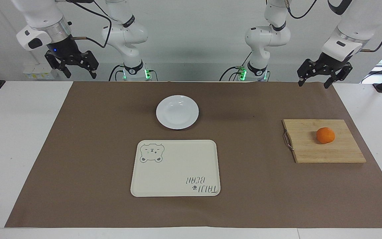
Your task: Place orange and plate with both arms
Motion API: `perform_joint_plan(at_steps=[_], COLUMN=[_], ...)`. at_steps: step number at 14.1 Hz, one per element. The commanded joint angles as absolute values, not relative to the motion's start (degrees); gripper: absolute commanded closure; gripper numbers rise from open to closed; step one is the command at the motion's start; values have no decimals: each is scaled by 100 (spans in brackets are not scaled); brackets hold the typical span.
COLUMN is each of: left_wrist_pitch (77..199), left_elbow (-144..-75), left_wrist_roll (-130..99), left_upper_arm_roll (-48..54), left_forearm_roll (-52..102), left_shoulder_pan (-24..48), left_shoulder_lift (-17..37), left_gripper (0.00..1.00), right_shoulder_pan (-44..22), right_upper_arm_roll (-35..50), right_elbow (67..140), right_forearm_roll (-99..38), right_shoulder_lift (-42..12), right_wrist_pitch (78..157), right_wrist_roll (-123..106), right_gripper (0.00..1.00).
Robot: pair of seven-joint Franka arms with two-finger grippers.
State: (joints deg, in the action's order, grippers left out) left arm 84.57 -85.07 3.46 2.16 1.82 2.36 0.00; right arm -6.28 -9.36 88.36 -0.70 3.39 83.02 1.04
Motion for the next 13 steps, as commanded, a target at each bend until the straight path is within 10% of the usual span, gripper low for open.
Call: perform_joint_plan(at_steps=[1, 13], left_wrist_pitch=[8446, 8464], left_elbow=[-8684, -8657], left_wrist_roll=[404, 387], left_upper_arm_roll=[229, 229], left_forearm_roll=[167, 9], left_shoulder_pan=[185, 176], left_shoulder_lift=[-167, -158], left_gripper=[0, 0], right_shoulder_pan=[-563, -563], right_upper_arm_roll=[-879, -879], right_elbow=[8877, 8877], right_forearm_roll=[-35, -35], right_shoulder_lift=[422, 422], right_wrist_pitch=[8244, 8244], right_wrist_roll=[105, 105], right_gripper=[0, 0])
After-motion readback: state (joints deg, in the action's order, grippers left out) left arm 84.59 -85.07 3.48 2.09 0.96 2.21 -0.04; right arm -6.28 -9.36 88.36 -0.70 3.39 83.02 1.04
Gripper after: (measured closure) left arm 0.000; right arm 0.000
